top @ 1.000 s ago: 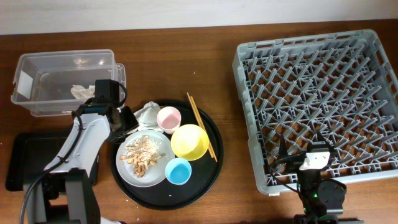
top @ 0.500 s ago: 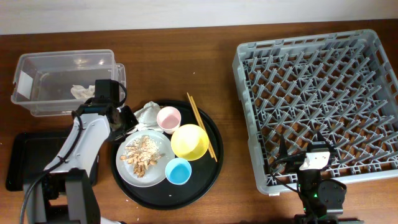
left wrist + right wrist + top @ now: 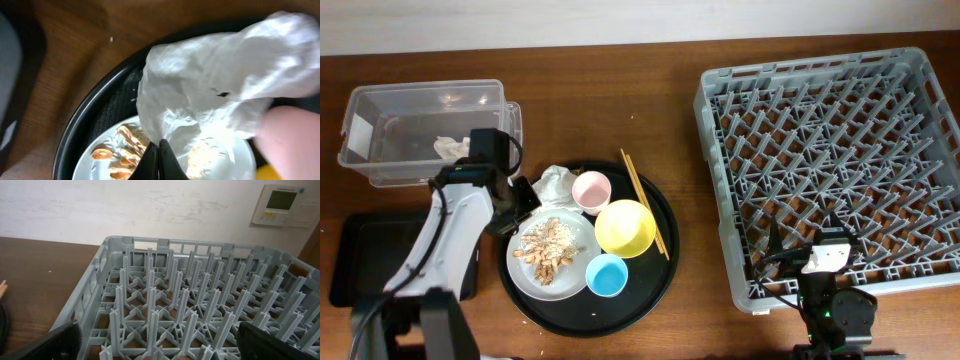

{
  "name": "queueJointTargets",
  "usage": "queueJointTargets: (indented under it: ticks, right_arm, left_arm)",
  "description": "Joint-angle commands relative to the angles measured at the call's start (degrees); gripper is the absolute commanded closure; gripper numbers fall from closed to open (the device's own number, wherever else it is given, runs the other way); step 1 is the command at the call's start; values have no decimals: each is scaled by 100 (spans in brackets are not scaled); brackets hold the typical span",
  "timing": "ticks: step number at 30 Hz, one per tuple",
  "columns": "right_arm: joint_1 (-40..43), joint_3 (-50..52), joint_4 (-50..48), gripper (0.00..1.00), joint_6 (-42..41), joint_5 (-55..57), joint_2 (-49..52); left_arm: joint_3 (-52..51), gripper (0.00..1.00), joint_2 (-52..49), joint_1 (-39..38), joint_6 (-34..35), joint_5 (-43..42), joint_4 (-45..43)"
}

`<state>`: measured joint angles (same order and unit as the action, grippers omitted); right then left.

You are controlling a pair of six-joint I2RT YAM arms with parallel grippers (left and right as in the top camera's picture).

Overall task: Sort waste into correct bins and load items into the dishwasher rack
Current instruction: 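Move the tissue into the clear bin and open the left gripper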

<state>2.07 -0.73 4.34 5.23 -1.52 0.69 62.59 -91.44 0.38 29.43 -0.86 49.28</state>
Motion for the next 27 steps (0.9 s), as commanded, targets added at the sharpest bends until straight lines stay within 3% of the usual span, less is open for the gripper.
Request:
queueJointTargets:
  ticks: [1, 17, 27]
  right_arm:
    - [26, 42, 17, 1, 35, 28, -50]
    - [26, 42, 17, 1, 35, 28, -50]
    - [26, 42, 20, 1, 35, 28, -50]
  left_arm:
    - [151, 99, 514, -24, -61, -44, 118]
    - [155, 99, 1401, -24, -79, -321, 256]
    - [166, 99, 2409, -22, -74, -201, -612]
